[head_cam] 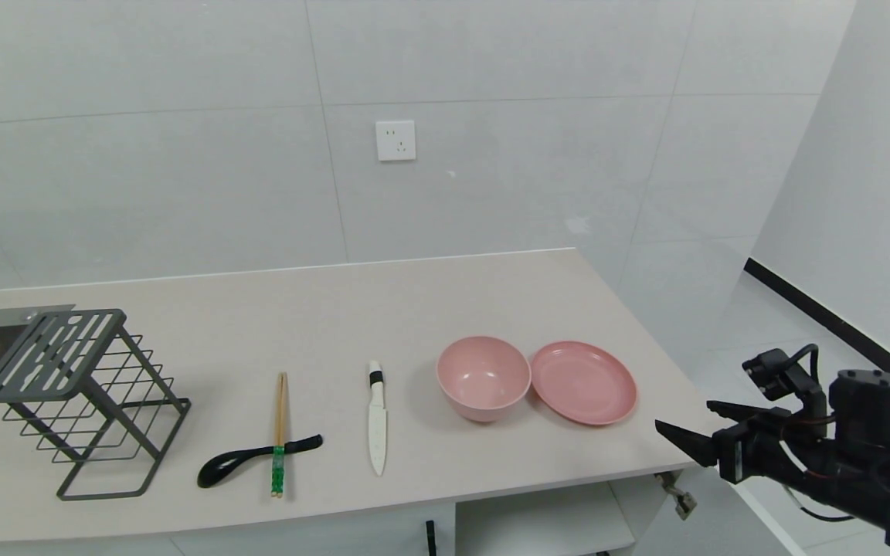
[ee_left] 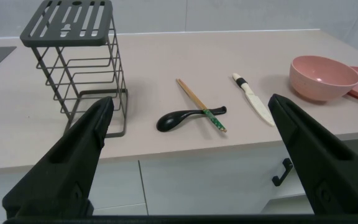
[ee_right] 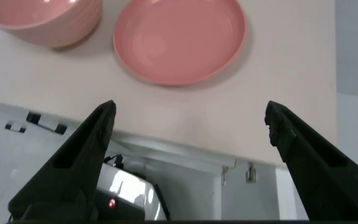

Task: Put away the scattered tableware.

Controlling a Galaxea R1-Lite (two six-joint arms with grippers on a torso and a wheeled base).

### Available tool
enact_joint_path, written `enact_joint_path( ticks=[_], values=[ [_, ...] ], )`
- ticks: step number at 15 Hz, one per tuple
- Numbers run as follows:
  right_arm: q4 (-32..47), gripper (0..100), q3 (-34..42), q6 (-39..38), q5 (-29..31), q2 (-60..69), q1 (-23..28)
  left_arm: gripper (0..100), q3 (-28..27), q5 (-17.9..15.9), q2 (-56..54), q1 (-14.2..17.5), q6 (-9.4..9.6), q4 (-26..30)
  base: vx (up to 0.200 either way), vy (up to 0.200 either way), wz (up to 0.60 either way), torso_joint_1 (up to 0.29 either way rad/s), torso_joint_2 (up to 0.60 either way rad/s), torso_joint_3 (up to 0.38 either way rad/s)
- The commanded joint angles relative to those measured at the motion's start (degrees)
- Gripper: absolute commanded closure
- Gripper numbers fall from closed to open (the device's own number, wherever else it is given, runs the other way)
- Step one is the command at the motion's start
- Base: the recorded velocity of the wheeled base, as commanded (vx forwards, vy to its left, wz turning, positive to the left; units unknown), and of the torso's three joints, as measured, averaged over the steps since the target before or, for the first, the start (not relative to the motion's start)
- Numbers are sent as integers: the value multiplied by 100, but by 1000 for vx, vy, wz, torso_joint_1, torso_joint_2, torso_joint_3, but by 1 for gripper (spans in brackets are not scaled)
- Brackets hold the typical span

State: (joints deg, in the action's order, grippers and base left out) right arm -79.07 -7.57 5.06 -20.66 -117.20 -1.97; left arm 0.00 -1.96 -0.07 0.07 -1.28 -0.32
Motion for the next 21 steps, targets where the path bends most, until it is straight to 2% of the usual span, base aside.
enact_joint_path(
  ticks=[1,7,9,21],
  values=[
    [14,0,-746,-14,18,-611,4,0,0,-6,7,1,-4,-3,0,0,0,0,0,0],
    [14,0,-1880,-49,71,-1718,22,0,0,3,7,1,-4,-3,0,0,0,0,0,0],
    [-3,0,-2108,-242,317,-1929,-22,0,0,3,7,1,-4,-3,0,0,0,0,0,0],
    [14,0,-2846,-348,361,-2747,-224,0,0,3,7,1,-4,-3,0,0,0,0,0,0]
  ],
)
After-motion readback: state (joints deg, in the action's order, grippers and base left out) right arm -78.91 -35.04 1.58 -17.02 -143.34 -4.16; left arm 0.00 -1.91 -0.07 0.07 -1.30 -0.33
